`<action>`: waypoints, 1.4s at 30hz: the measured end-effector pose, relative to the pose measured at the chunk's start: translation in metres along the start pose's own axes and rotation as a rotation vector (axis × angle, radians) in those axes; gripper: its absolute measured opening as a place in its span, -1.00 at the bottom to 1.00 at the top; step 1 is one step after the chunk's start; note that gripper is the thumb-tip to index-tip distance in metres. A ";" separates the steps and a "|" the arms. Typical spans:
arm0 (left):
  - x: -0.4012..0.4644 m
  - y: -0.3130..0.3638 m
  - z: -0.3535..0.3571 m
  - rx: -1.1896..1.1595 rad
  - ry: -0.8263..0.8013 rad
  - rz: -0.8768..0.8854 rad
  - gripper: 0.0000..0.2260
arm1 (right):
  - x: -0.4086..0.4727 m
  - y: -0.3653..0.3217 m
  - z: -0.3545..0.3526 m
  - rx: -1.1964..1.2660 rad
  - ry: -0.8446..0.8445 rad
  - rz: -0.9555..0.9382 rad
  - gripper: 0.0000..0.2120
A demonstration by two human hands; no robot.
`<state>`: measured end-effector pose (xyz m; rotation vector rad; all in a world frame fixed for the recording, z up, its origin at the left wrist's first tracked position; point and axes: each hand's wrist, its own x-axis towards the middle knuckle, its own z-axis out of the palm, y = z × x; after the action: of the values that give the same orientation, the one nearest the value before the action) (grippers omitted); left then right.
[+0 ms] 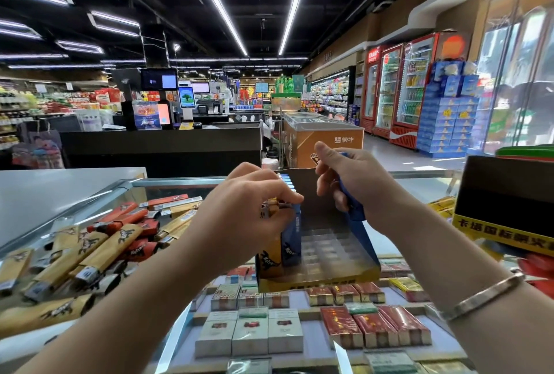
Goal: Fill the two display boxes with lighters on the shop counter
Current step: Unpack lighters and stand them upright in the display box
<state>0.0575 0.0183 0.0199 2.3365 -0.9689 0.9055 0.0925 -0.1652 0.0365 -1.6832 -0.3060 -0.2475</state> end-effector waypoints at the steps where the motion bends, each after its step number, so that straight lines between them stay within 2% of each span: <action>1: 0.000 0.000 0.001 0.006 -0.008 -0.009 -0.86 | 0.000 0.000 0.000 -0.003 0.002 -0.001 -0.63; 4: 0.001 -0.002 0.002 -0.017 -0.043 -0.074 -0.89 | 0.000 0.001 0.000 -0.002 -0.009 0.009 -0.67; 8: -0.001 -0.004 0.003 -0.116 -0.142 -0.146 -0.86 | -0.002 -0.004 -0.002 -0.045 -0.073 0.028 -0.87; 11: -0.003 -0.003 0.006 -0.165 -0.135 -0.166 -0.75 | -0.006 -0.014 -0.003 -0.170 -0.223 0.029 -0.73; 13: -0.002 -0.002 0.005 -0.214 -0.054 -0.182 -0.75 | -0.010 -0.019 -0.005 -0.226 -0.339 0.043 -0.60; 15: 0.000 -0.002 0.002 -0.267 0.051 -0.186 -0.77 | -0.014 -0.023 -0.004 -0.237 -0.435 0.048 -0.55; 18: 0.001 0.000 -0.001 -0.320 0.115 -0.190 -0.82 | -0.017 -0.026 0.000 -0.338 -0.519 0.016 -0.55; 22: 0.000 0.003 -0.004 -0.300 0.054 -0.120 -0.75 | -0.019 -0.030 0.001 -0.418 -0.558 -0.048 -0.51; 25: 0.001 0.001 -0.005 -0.262 0.055 -0.085 -0.78 | -0.022 -0.033 0.001 -0.380 -0.593 -0.037 -0.55; 28: 0.002 0.002 -0.006 -0.333 0.069 -0.105 -0.84 | -0.024 -0.035 0.001 -0.240 -0.623 -0.029 -0.62; 32: 0.003 0.002 -0.007 -0.449 0.164 -0.145 -0.79 | -0.020 -0.034 -0.004 -0.167 -0.529 -0.134 -0.76; 36: 0.004 0.000 -0.009 -0.464 0.253 -0.186 -0.87 | -0.010 -0.026 -0.010 -0.090 -0.318 -0.190 -0.91; 40: 0.001 0.005 -0.006 -0.302 0.222 -0.133 -0.93 | 0.002 -0.004 -0.006 -0.403 0.117 -0.241 -0.86; 42: -0.001 0.007 -0.004 -0.230 0.195 -0.100 -0.92 | 0.007 0.008 -0.006 -0.572 0.224 -0.216 -0.90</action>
<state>0.0506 0.0161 0.0231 2.0430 -0.8214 0.9111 0.1022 -0.1718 0.0323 -2.1598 -0.2621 -0.7343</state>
